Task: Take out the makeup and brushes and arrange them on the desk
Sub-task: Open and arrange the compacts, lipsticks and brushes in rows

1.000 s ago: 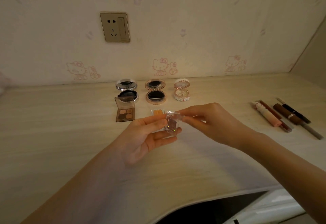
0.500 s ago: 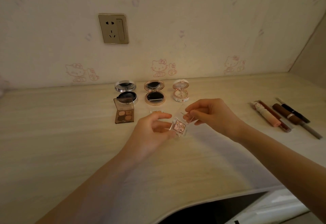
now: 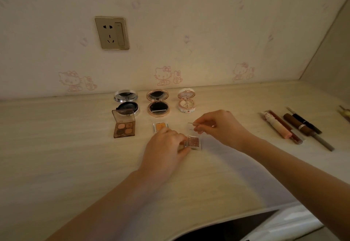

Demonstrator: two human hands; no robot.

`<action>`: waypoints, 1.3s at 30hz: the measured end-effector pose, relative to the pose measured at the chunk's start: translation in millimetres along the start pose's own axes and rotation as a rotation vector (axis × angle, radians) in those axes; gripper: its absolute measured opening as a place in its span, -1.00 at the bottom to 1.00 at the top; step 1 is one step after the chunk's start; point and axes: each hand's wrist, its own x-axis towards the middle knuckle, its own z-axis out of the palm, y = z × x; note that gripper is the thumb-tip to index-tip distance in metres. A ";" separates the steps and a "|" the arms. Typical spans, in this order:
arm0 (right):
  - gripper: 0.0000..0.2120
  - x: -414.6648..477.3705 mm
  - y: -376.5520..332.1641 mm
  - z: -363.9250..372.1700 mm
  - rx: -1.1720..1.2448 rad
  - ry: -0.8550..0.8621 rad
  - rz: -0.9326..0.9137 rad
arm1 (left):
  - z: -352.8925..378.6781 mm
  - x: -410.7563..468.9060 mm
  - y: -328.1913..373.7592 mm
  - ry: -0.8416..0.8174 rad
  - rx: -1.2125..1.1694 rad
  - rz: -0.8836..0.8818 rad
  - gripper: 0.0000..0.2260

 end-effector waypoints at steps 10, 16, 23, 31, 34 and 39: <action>-0.85 22.3 24.0 5.7 0.099 0.059 0.132 | 17.4 23.4 3.3 0.020 0.164 -0.007 -0.75; -0.91 36.0 29.3 4.8 0.090 0.071 0.153 | 23.9 37.8 2.7 0.008 0.207 -0.010 -0.74; -0.91 47.4 36.4 5.7 0.086 0.115 0.163 | 28.8 48.7 1.2 0.002 0.180 -0.035 -0.77; -0.89 52.9 40.0 8.1 0.062 0.117 0.150 | 29.5 53.5 0.0 0.033 0.172 -0.045 -0.80; -0.88 52.3 40.4 7.8 0.052 0.088 0.159 | 29.5 53.4 1.1 0.042 0.172 -0.054 -0.81; -0.78 41.8 40.8 1.4 0.001 0.073 0.189 | 25.9 49.3 7.0 0.039 0.219 -0.046 -0.82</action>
